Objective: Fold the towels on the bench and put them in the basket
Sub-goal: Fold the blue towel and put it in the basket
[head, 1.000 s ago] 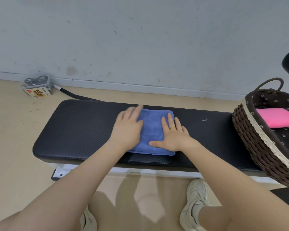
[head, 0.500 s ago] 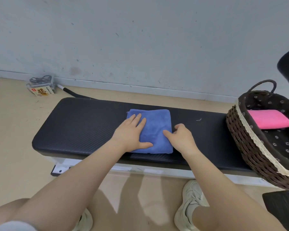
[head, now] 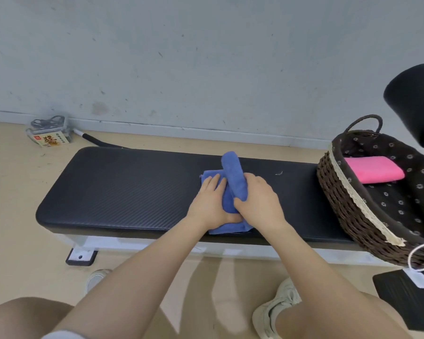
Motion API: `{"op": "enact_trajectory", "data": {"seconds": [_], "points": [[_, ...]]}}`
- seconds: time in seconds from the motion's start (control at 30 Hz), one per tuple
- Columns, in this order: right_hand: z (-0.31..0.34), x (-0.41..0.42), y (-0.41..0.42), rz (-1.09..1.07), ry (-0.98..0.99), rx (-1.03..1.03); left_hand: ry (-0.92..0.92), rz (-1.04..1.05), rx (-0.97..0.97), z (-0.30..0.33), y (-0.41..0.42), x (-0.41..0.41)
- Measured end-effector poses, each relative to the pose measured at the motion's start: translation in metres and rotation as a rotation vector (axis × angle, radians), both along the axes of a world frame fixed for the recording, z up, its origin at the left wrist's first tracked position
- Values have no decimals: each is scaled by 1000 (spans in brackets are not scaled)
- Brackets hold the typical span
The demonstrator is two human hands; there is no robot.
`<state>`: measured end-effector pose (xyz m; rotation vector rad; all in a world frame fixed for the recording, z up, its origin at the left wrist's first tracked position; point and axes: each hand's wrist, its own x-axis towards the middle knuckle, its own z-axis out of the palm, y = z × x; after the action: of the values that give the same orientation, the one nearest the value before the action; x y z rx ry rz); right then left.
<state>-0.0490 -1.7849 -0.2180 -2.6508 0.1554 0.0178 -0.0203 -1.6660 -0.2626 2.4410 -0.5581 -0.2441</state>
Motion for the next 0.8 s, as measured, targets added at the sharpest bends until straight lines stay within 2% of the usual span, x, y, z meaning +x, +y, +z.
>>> {"op": "enact_trajectory", "data": {"seconds": [0.07,0.13,0.23,0.3,0.37,0.47,0.53,0.57,0.63,0.7,0.8], "points": [[4,-2,12,44,10,-12,129,4,-294,3,14,-1],[7,-3,24,84,22,-36,317,149,-548,11,30,-2],[6,-9,43,155,36,-108,586,406,-773,18,41,5],[6,-11,51,162,34,-124,653,444,-868,21,44,7],[7,-10,54,143,60,-59,603,390,-815,19,48,12],[12,-7,49,205,150,22,406,289,-577,15,51,21],[14,-6,40,182,132,99,302,304,-454,13,48,26],[13,-5,36,134,76,108,273,321,-423,11,47,27],[6,-5,28,55,-36,-43,224,356,-383,8,45,29],[-7,-6,28,25,-7,-143,175,390,-337,4,43,29],[-25,-5,35,-85,114,36,120,413,-284,4,42,29]]}}
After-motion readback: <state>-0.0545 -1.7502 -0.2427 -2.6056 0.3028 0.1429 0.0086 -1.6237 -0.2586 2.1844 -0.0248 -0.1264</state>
